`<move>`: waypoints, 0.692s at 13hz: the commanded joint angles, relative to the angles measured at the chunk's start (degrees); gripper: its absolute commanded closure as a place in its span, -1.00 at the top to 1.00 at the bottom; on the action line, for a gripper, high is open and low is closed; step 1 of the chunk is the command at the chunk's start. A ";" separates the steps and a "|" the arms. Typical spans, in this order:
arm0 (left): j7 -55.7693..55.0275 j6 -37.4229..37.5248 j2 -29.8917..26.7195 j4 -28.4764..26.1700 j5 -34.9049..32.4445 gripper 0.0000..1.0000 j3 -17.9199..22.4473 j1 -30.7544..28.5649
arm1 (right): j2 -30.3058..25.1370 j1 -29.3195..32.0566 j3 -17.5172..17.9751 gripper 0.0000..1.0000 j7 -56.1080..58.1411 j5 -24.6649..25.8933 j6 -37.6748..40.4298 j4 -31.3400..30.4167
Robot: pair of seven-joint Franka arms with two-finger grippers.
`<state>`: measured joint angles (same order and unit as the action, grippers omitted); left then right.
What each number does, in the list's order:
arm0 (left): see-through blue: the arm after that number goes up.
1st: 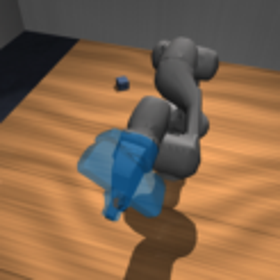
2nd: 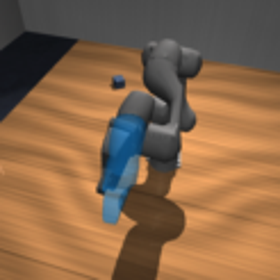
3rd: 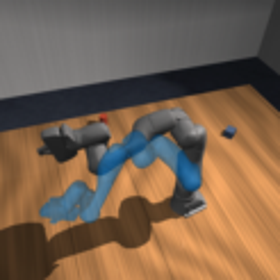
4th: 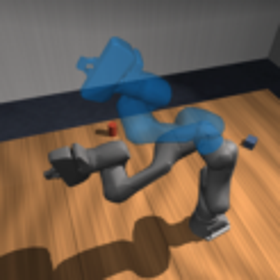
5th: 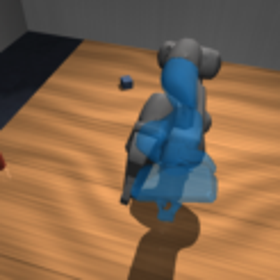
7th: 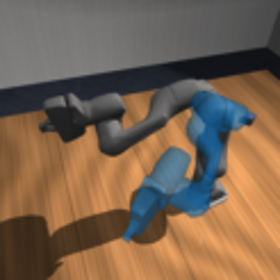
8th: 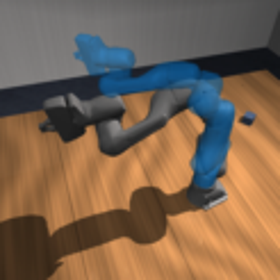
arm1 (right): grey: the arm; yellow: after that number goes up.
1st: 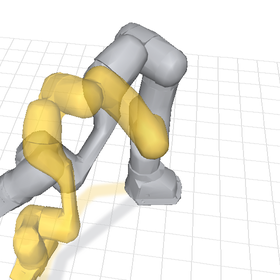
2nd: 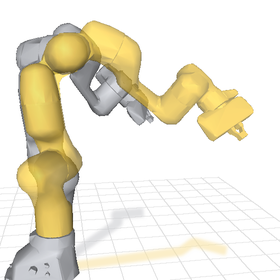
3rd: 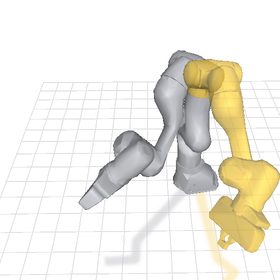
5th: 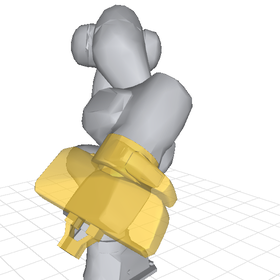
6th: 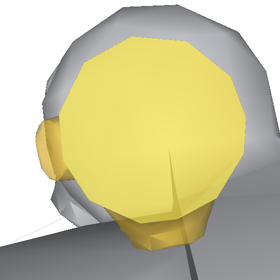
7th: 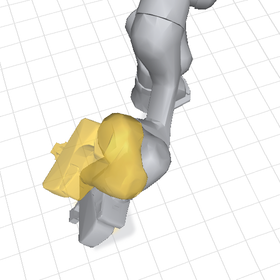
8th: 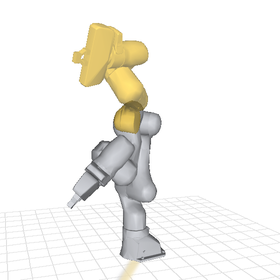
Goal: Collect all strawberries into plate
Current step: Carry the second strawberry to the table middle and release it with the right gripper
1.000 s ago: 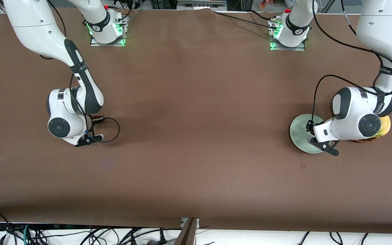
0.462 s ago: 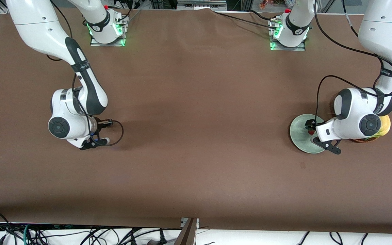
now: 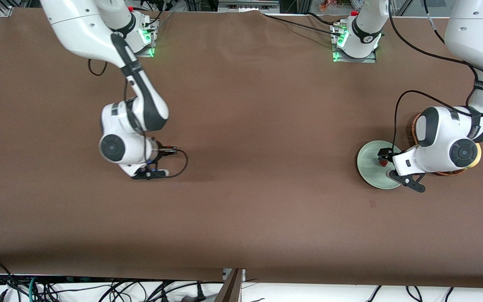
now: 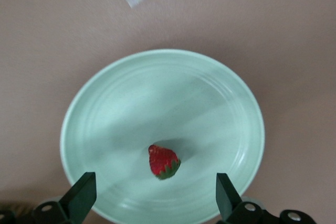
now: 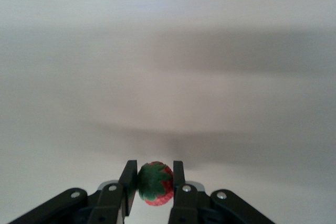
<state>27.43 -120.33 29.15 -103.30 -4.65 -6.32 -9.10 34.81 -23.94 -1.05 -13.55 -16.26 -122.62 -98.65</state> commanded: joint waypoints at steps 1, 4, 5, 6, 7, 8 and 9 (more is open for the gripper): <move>-0.28 6.05 -0.94 4.41 -1.32 1.00 -0.54 0.13 | -0.53 -5.31 -0.36 -0.41 -7.86 -6.04 -4.62 0.13; -0.63 11.06 -0.94 9.15 -0.45 1.00 -0.63 1.53 | 3.32 -13.65 0.17 -0.41 -20.32 -14.56 -16.38 3.71; -2.46 12.38 -0.94 10.56 -0.36 1.00 -0.63 2.76 | 5.68 -16.20 0.17 -0.41 -24.81 -16.16 -20.08 6.25; -6.04 13.62 -0.94 11.53 0.51 1.00 -0.63 4.34 | 7.71 -18.06 0.17 -0.41 -29.29 -16.43 -22.38 8.98; -9.99 14.06 -0.94 11.72 0.87 1.00 -0.63 5.92 | 9.64 -19.55 0.26 -0.41 -33.17 -16.44 -24.32 11.18; -12.99 14.07 -0.85 11.72 1.05 1.00 -0.71 6.98 | 11.84 -20.96 0.87 -0.41 -36.25 -16.44 -27.12 14.07; -15.20 14.07 -0.68 11.72 2.01 1.00 -0.63 8.21 | 14.21 -22.54 1.66 -0.41 -39.67 -16.44 -30.20 16.71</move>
<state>16.21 -107.65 28.15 -92.56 -4.10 -7.48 -2.96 43.82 -44.84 -0.03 -48.49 -31.38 -149.48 -88.84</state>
